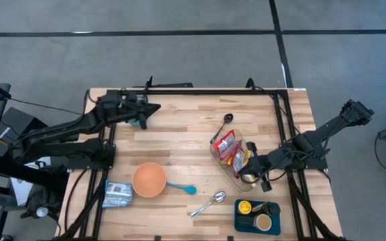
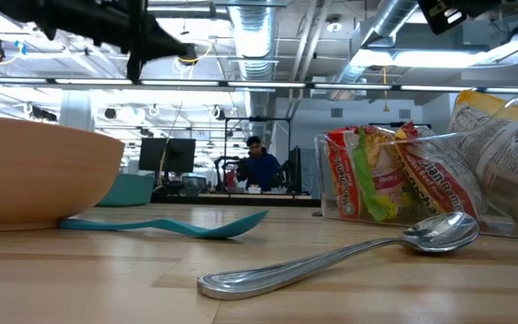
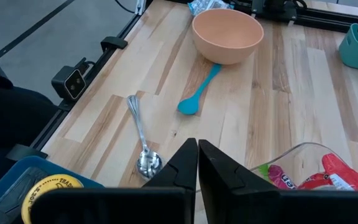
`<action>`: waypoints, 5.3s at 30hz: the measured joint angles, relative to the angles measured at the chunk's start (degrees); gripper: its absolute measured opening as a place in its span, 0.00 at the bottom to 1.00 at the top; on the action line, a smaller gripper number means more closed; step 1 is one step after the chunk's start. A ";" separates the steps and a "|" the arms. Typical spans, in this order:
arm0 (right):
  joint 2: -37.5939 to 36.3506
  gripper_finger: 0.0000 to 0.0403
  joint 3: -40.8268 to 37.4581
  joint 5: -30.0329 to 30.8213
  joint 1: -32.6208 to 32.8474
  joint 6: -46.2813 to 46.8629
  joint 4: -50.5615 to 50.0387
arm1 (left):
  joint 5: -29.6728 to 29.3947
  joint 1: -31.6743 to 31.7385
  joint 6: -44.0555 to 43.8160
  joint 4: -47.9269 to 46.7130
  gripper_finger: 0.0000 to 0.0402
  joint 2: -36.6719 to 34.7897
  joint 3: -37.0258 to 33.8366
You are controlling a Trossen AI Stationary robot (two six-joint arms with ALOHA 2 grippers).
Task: Pick & Place Food Item
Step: Put the blue baby spoon into the green bin
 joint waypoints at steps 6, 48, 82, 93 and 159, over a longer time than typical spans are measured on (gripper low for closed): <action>0.00 0.02 0.00 0.00 0.02 0.02 0.00 | -0.04 -3.58 0.00 4.38 0.02 -0.09 0.02; 0.00 0.02 0.00 0.00 0.04 0.55 0.04 | -6.93 -41.52 10.40 35.31 0.02 14.40 1.55; 0.00 0.02 0.00 0.00 0.03 0.55 0.05 | -9.99 -43.13 5.95 -19.28 0.02 52.83 33.17; 0.00 0.02 0.00 0.00 0.03 0.55 0.10 | -9.93 -48.06 1.18 -26.64 0.02 57.09 34.56; 0.00 0.02 0.00 0.00 0.03 1.46 0.00 | -11.52 -47.86 5.16 -35.57 0.00 58.16 44.97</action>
